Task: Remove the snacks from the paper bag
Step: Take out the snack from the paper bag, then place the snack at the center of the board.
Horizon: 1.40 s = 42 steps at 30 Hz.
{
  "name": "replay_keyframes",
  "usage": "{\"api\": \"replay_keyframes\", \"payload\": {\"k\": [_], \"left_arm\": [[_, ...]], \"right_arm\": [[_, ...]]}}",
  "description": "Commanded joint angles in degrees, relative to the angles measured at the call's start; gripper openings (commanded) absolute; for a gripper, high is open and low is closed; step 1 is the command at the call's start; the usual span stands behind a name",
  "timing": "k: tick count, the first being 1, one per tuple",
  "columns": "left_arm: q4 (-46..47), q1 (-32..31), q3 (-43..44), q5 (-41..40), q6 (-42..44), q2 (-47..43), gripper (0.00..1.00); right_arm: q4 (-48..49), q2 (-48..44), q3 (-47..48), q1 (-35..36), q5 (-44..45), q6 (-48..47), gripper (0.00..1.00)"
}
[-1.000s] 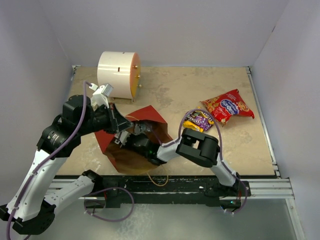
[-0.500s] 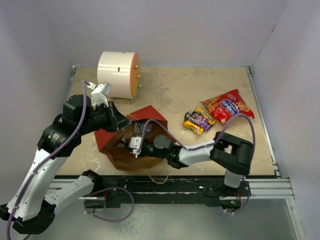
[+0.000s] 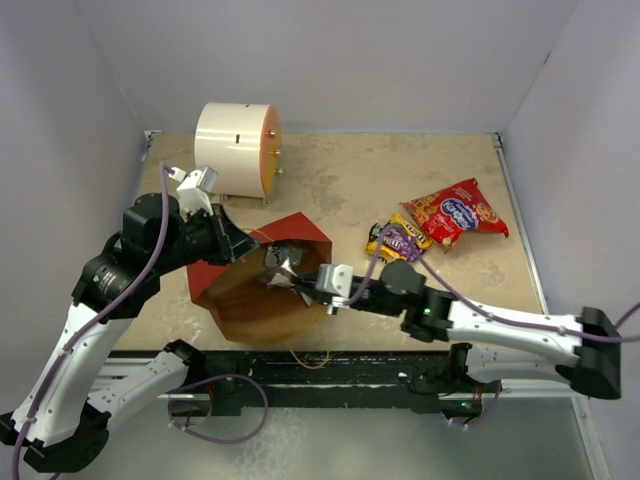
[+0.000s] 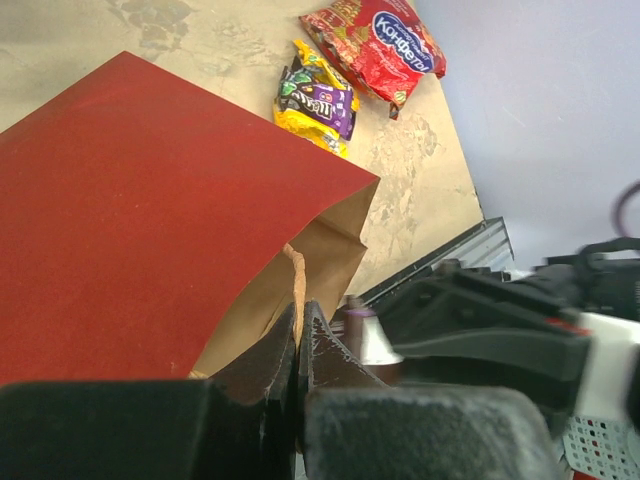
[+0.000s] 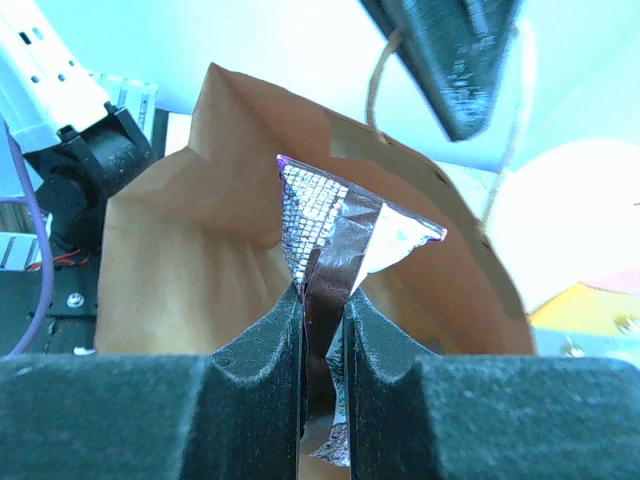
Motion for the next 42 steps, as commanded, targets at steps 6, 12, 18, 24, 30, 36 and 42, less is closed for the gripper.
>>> {"api": "replay_keyframes", "payload": {"k": [6, 12, 18, 24, 30, 36, 42], "left_arm": [[2.80, -0.14, -2.20, -3.20, 0.69, -2.96, 0.00], [1.08, -0.14, -1.59, -2.64, 2.93, -1.58, 0.00], [1.53, -0.14, -1.29, -1.48, 4.54, -0.62, 0.00], [5.97, -0.15, -2.73, 2.96, 5.26, 0.30, 0.00], [9.29, -0.19, -3.43, 6.45, 7.36, 1.90, 0.00], [12.83, -0.13, -4.37, 7.67, 6.56, 1.97, 0.00], [6.74, -0.14, 1.70, 5.37, 14.60, 4.27, 0.00]], "right_arm": [[-38.22, -19.10, 5.65, -0.08, 23.38, -0.06, 0.18], [-41.21, -17.52, 5.89, -5.02, 36.40, -4.66, 0.17], [-33.95, -16.06, 1.35, -23.21, 23.84, -4.91, 0.17], [-29.00, -0.45, 0.43, -35.13, 18.87, -6.10, 0.09], [-27.48, 12.24, 4.68, -44.14, 11.84, -9.32, 0.07], [-27.08, 14.52, 4.25, -44.38, 11.04, -14.52, 0.13], [-25.33, 18.96, 5.83, -44.47, 7.78, -16.86, 0.22]]}}
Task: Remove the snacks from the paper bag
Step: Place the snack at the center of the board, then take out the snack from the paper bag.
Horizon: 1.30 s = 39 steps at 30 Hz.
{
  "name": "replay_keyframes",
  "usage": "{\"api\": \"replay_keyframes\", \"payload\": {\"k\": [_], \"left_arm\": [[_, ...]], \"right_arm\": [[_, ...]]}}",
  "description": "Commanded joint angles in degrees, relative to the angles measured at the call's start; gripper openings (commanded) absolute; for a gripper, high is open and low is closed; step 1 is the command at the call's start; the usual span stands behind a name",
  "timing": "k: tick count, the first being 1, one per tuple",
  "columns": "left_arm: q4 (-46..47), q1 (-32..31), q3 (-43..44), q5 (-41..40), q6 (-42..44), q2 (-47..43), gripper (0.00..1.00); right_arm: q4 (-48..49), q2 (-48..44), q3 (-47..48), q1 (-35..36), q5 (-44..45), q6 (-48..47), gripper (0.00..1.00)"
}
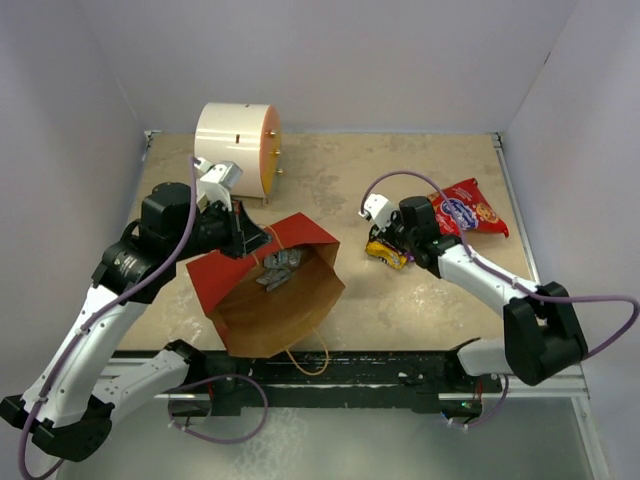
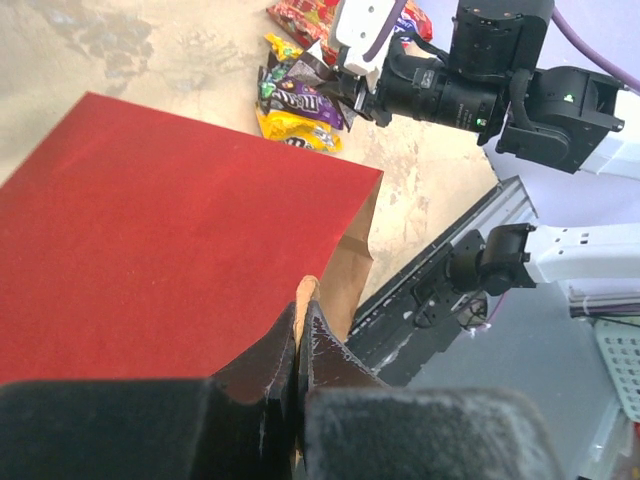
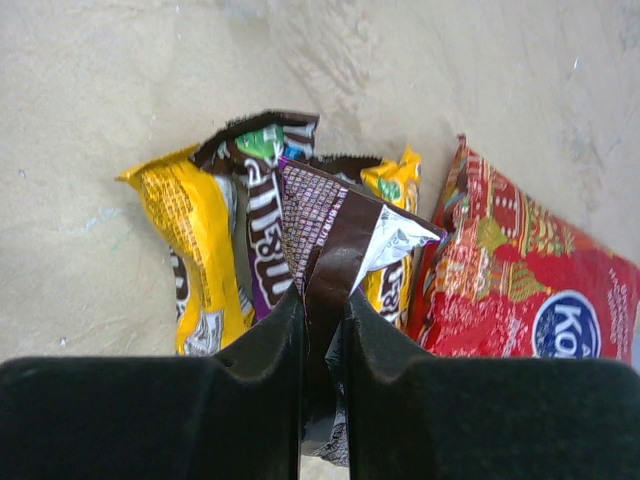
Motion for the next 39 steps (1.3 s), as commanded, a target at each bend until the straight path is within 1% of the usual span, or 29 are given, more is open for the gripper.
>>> {"api": "replay_keyframes", "payload": {"k": [1, 4, 7, 9, 11, 12, 16, 19, 21, 24, 27, 31, 36, 39], "left_arm": [[-0.45, -0.14, 5.02, -0.67, 7.12, 1.14, 0.00], [-0.52, -0.14, 5.63, -0.25, 8.57, 2.05, 0.00], [-0.93, -0.14, 5.96, 0.56, 8.80, 2.65, 0.00], [-0.60, -0.14, 5.48, 1.62, 8.14, 2.41, 0.00], [-0.08, -0.10, 4.80, 2.27, 6.49, 1.85, 0.00], [0.26, -0.14, 4.41, 2.47, 5.60, 1.44, 0.00], [1.36, -0.14, 3.59, 2.18, 1.76, 0.55, 0.00], [0.00, -0.07, 6.00, 1.61, -1.33, 1.95, 0.00], [-0.03, -0.06, 6.98, 1.87, -2.90, 3.32, 0.00], [2.02, -0.06, 6.50, 2.36, -4.77, 4.64, 0.00], [2.54, -0.06, 6.58, 2.38, -5.27, 5.93, 0.00], [2.67, -0.06, 6.75, 2.67, -5.18, 6.59, 0.00], [2.03, -0.06, 5.96, 3.76, -4.80, 6.14, 0.00], [1.98, -0.06, 5.69, 3.58, -4.93, 5.45, 0.00]], "right_arm": [[3.71, 3.36, 3.83, 0.16, -3.17, -2.69, 0.25], [0.93, 5.38, 7.11, 0.16, -2.13, -1.67, 0.37], [-3.69, 5.76, 10.72, 0.16, -2.25, 0.28, 0.52], [-6.59, 4.55, 11.89, 0.12, -2.22, 1.30, 0.58], [-8.56, 1.57, 12.73, 0.17, -1.53, 3.22, 0.61], [-8.85, -0.47, 12.90, 0.12, -0.50, 4.31, 0.64], [-10.76, -10.10, 13.51, 0.37, -6.75, 10.39, 0.76], [-16.58, -15.40, 15.49, 1.90, -13.48, 14.63, 0.78], [-17.38, -19.27, 15.56, 4.49, -18.06, 17.76, 0.80], [-15.12, -25.33, 12.86, 12.48, -23.39, 20.89, 0.80], [-11.36, -28.62, 11.19, 20.12, -24.94, 25.64, 0.79], [-8.65, -26.88, 11.28, 29.29, -23.14, 27.45, 0.79], [-6.81, -20.33, 13.41, 39.82, -16.73, 21.82, 0.79], [-5.13, -14.09, 16.27, 42.61, -16.12, 17.54, 0.80]]}}
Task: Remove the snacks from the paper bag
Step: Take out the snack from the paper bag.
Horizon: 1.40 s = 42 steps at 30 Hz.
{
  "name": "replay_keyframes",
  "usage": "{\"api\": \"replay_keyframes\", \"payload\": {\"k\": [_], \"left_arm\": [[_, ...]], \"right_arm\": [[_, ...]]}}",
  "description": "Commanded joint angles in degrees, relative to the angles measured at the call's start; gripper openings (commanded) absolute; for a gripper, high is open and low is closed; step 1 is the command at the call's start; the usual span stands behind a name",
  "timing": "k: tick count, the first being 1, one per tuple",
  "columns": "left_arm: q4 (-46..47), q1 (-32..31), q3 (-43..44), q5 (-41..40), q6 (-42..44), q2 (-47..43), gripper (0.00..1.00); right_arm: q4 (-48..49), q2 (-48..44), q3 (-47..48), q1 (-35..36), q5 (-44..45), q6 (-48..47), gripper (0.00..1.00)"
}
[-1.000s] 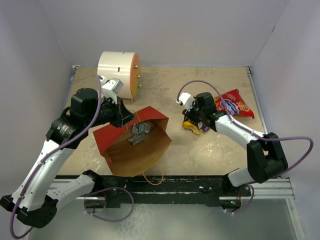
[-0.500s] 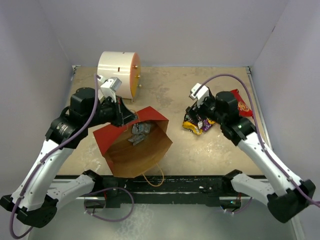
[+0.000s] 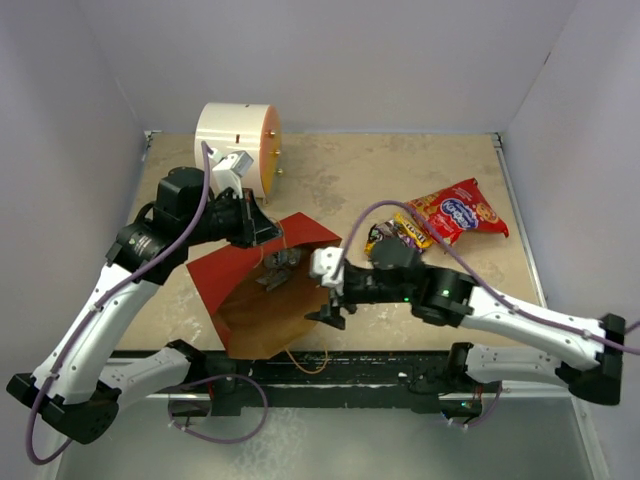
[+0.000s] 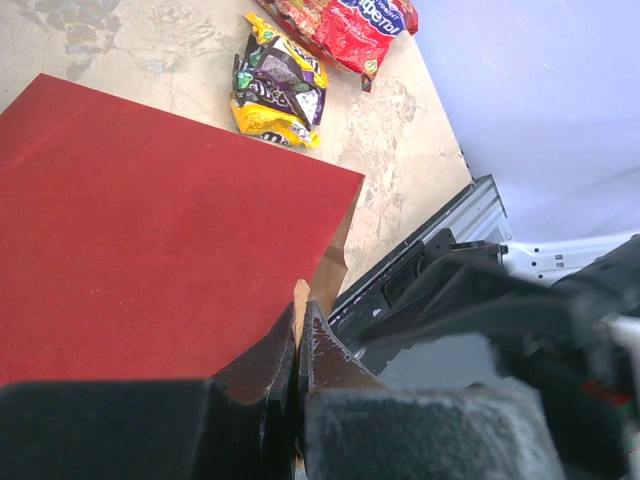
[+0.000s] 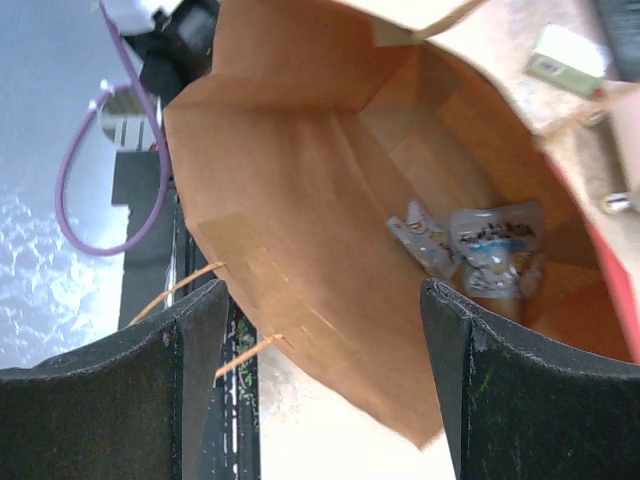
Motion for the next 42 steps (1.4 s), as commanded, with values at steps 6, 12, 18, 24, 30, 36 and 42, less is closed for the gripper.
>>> {"api": "replay_keyframes", "payload": {"k": [6, 12, 18, 24, 30, 36, 42], "left_arm": [[2.84, -0.06, 1.23, 1.75, -2.09, -1.12, 0.00], [2.98, -0.06, 2.29, 2.02, -1.39, -0.81, 0.00], [1.46, -0.06, 3.80, 3.87, 1.45, 0.78, 0.00], [0.61, -0.06, 4.68, 4.39, 3.69, 1.41, 0.00], [-2.03, -0.06, 7.83, 4.36, 6.81, 3.56, 0.00], [-2.11, -0.06, 8.37, 4.94, 7.22, 3.53, 0.00], [-1.64, -0.06, 8.24, 4.27, 6.25, 3.51, 0.00]], "right_arm": [[6.03, 18.28, 6.16, 5.98, 3.71, -14.84, 0.81], [7.85, 27.83, 8.09, 6.41, 11.65, -26.34, 0.82], [8.03, 36.83, 11.63, 6.31, 17.08, -34.75, 0.82], [11.64, 43.36, 12.65, 5.81, 20.55, -41.88, 0.80], [13.54, 48.69, 13.40, 4.73, 21.43, -46.20, 0.71], [16.51, 51.78, 14.03, 3.10, 22.52, -46.29, 0.52], [16.24, 50.66, 13.43, 2.77, 20.61, -45.28, 0.15]]}}
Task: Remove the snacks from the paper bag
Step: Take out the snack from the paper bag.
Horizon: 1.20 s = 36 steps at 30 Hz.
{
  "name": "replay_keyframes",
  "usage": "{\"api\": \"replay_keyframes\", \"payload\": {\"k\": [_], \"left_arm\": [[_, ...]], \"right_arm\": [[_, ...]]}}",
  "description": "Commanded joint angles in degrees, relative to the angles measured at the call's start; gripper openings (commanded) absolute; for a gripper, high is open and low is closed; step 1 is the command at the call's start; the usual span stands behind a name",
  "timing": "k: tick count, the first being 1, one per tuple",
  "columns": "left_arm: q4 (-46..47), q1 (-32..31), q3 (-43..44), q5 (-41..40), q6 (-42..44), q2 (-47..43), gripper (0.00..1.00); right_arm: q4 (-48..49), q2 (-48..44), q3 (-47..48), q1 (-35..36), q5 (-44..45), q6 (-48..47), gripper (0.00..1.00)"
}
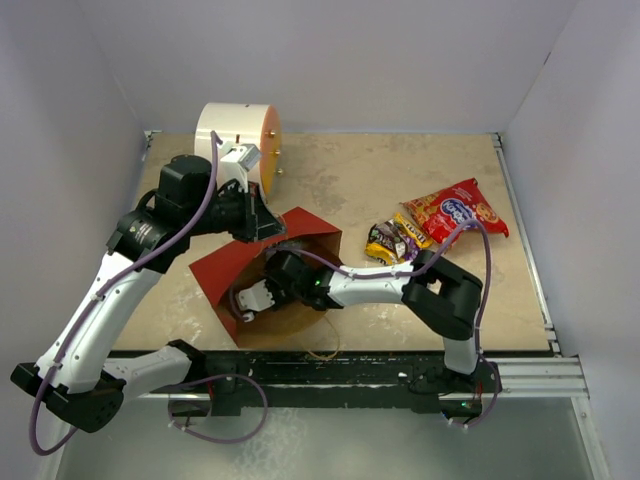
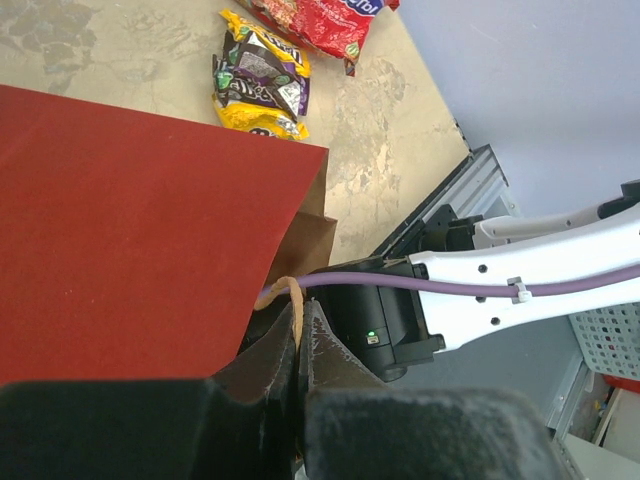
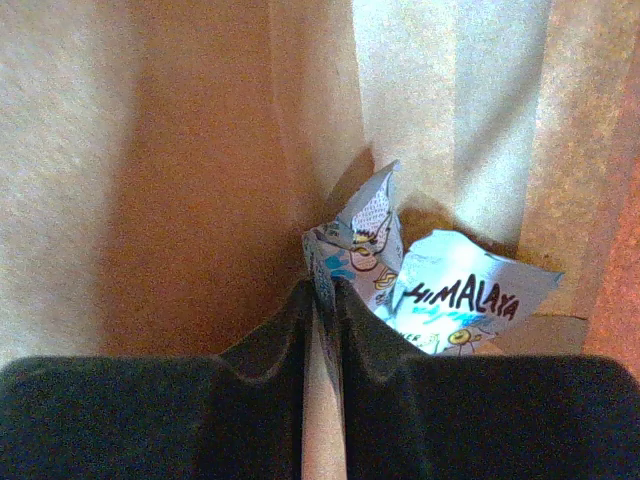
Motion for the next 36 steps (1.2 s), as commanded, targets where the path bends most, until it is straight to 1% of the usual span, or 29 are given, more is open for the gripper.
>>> {"api": "replay_keyframes", "payload": {"k": [1, 4, 5, 10, 19, 27, 31, 36], "left_arm": [[1.64, -0.06, 2.33, 0.23, 0.24, -0.38, 0.00], [2.59, -0.06, 1.73, -0.29, -0.46, -0.67, 0.00], [2.94, -0.06, 1.51, -0.54, -0.72, -0.73, 0.00], [3.24, -0.06, 1.81, -2.57, -1.49, -0.36, 0.00], [3.52, 0.03, 2.73, -7.21, -3.36, 0.53, 0.00], [5.31, 0.03, 2.60, -9.74, -6.24, 1.33, 0.00], [5.64, 0.04, 2.21, -10.87, -7.58, 1.80, 0.00], [6.23, 0.06, 1.31, -12.43, -8.91, 1.90, 0.00]], "right_arm": [[1.76, -3.08, 1.74, -0.18, -1.35, 0.69, 0.10], [0.59, -6.33, 0.38, -0.19, -2.31, 1.35, 0.01], [0.06, -7.55, 0.02, -0.19, -2.33, 1.52, 0.00], [-3.68, -14.24, -2.14, -0.10, -2.78, 1.68, 0.00], [-9.55, -24.81, -5.40, -0.09, -5.20, 7.93, 0.00], [-17.49, -35.00, -6.95, -0.02, -10.81, 11.96, 0.00], [-22.05, -40.73, -6.33, -0.07, -10.56, 14.38, 0.00], [-27.83, -49.24, -4.95, -0.10, -8.16, 16.85, 0.00]]}}
